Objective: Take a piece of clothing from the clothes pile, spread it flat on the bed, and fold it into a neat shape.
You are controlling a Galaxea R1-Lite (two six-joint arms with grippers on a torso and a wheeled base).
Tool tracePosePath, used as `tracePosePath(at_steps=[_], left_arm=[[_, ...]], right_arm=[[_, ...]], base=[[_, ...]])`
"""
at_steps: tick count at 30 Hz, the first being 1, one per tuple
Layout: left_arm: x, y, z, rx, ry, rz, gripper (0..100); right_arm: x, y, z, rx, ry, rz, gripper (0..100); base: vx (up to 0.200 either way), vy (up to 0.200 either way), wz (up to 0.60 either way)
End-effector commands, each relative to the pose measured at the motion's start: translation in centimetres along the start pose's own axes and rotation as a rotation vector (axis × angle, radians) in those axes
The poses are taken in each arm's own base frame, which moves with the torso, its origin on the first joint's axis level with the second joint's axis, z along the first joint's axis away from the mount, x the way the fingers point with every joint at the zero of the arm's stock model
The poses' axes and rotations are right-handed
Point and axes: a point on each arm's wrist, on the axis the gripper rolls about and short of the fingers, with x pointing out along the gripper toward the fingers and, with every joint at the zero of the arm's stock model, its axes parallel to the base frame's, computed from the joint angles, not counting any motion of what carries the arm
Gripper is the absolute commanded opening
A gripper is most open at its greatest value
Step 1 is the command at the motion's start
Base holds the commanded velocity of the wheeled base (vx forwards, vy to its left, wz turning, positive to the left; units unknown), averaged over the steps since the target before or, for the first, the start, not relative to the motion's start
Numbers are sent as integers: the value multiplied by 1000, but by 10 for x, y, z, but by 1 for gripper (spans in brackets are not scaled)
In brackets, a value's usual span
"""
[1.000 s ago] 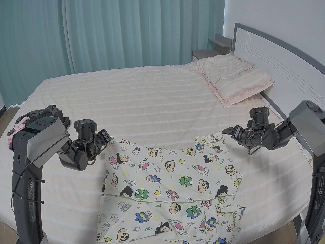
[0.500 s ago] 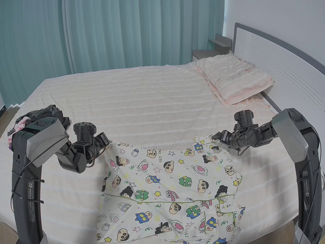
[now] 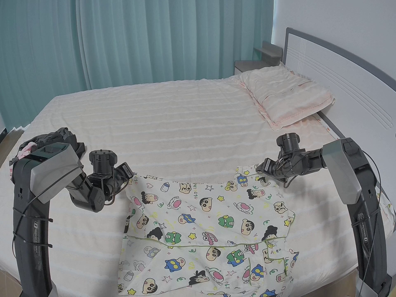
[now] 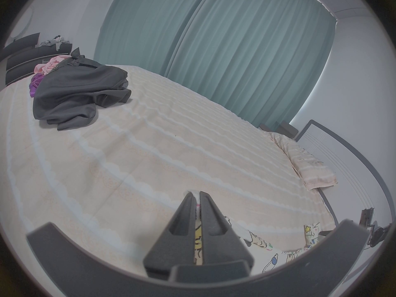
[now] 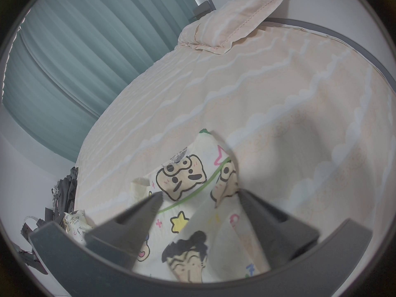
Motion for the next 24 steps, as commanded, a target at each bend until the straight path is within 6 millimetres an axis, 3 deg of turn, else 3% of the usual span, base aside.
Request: tracePosePath(at_steps=[1,8,12,17,24], left_arm=[[-3,-1,2,0,0,0,0],[-6,-2,2,2,7,-1,0],[-5,-1,1,2,8,1,0],[-2,-1,4,-1,-3,-1,0],[2,-5,11,-4,-12,-4,0]], right_arm=[[12,-2,-2,4,10,-5,0],[28,-18,-8,86,-17,-94,0],[24,-22,-2,162,-38,-100,0],[8,-22,19,223,-88,-87,0],[-23,-7,46,261,-163,-35,0]], base=[[0,0,0],[0,0,0],[0,0,0],[0,0,0],[0,0,0]])
